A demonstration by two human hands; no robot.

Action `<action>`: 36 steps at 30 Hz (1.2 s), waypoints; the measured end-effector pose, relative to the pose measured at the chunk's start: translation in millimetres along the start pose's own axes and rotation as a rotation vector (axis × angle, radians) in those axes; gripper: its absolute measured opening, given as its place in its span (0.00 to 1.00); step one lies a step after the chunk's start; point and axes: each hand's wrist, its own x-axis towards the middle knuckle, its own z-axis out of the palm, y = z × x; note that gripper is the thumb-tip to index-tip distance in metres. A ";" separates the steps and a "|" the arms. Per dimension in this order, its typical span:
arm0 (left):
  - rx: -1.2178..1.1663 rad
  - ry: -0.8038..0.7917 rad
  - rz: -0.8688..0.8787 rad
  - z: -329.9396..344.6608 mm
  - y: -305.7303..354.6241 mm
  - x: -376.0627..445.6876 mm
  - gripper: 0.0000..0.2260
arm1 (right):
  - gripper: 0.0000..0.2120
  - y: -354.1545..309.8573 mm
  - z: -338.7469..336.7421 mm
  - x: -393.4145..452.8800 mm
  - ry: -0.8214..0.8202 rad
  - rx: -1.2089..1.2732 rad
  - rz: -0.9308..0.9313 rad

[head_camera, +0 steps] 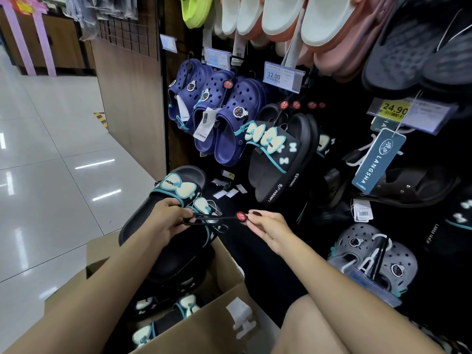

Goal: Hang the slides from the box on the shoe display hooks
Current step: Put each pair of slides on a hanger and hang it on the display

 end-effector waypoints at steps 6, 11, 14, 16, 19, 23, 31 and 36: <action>0.117 -0.017 0.010 1.3 1.3 -5.7 0.13 | 0.10 -0.7 1.5 -3.5 -0.048 -0.136 -0.010; 0.198 -0.062 0.001 2.8 2.8 -7.3 0.11 | 0.07 0.5 4.9 -6.3 -0.088 -0.210 -0.048; 0.226 -0.065 0.001 5.3 0.5 -6.7 0.11 | 0.05 0.7 7.7 -7.6 -0.106 -0.250 -0.066; 0.237 -0.060 0.003 6.1 -0.2 -6.0 0.11 | 0.04 1.2 8.3 -8.0 -0.124 -0.274 -0.066; 0.225 -0.058 0.005 7.0 -0.1 -5.9 0.10 | 0.03 0.7 9.6 -11.1 -0.198 -0.289 -0.043; 0.232 -0.083 -0.001 10.6 0.3 -6.9 0.04 | 0.03 -0.2 12.7 -13.0 -0.314 -0.267 -0.048; 0.120 -0.220 -0.144 11.7 10.1 -11.5 0.15 | 0.05 -4.2 14.4 -13.6 -0.338 -0.040 -0.050; 0.117 -0.225 -0.165 9.6 11.8 -14.9 0.19 | 0.05 -5.8 11.6 -15.4 -0.293 -0.105 -0.107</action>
